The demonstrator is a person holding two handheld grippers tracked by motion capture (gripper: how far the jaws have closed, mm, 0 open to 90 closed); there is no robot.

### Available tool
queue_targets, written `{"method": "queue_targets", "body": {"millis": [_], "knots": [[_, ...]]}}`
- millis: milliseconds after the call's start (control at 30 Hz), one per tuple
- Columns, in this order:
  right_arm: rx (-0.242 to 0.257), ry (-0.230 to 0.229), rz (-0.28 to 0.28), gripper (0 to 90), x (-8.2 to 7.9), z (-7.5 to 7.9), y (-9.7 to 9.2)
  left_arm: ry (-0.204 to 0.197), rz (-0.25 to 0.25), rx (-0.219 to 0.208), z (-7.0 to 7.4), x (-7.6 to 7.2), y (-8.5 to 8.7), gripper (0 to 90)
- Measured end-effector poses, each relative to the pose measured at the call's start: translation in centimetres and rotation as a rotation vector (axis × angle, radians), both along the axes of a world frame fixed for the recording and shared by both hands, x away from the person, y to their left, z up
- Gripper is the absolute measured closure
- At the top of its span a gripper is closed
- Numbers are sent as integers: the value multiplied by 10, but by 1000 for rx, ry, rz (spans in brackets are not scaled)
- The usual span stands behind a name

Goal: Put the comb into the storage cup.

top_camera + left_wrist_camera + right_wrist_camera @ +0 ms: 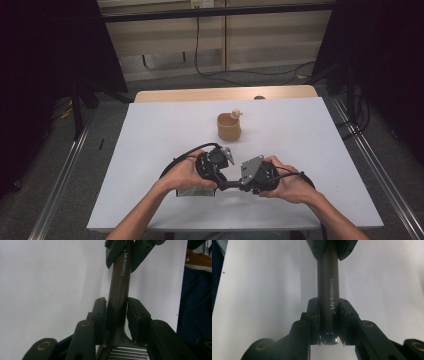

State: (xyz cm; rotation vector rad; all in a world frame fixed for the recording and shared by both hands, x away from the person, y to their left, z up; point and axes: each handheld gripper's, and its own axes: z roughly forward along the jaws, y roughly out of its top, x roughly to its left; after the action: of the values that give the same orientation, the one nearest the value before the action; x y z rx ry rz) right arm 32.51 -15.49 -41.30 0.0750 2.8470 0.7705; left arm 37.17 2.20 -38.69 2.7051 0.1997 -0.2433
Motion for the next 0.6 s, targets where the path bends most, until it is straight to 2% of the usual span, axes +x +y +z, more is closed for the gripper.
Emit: {"method": "queue_targets", "body": {"millis": [100, 200, 300, 433, 533, 600], "knots": [[9, 11, -9, 726, 0, 1, -3, -8, 10, -24, 0, 0, 2, 635], [12, 18, -29, 727, 0, 1, -6, -30, 43, -61, -1, 0, 6, 453], [16, 26, -44, 727, 0, 1, -9, -46, 70, -99, 1, 1, 12, 384], [26, 19, -65, 726, 0, 2, -12, -95, 134, -146, 6, 2, 19, 249], [39, 15, -87, 727, 0, 3, -13, -117, 142, -175, 9, 0, 23, 165], [41, 15, -100, 726, 1, 3, -15, -147, 146, -190, 10, -1, 26, 138]]}}
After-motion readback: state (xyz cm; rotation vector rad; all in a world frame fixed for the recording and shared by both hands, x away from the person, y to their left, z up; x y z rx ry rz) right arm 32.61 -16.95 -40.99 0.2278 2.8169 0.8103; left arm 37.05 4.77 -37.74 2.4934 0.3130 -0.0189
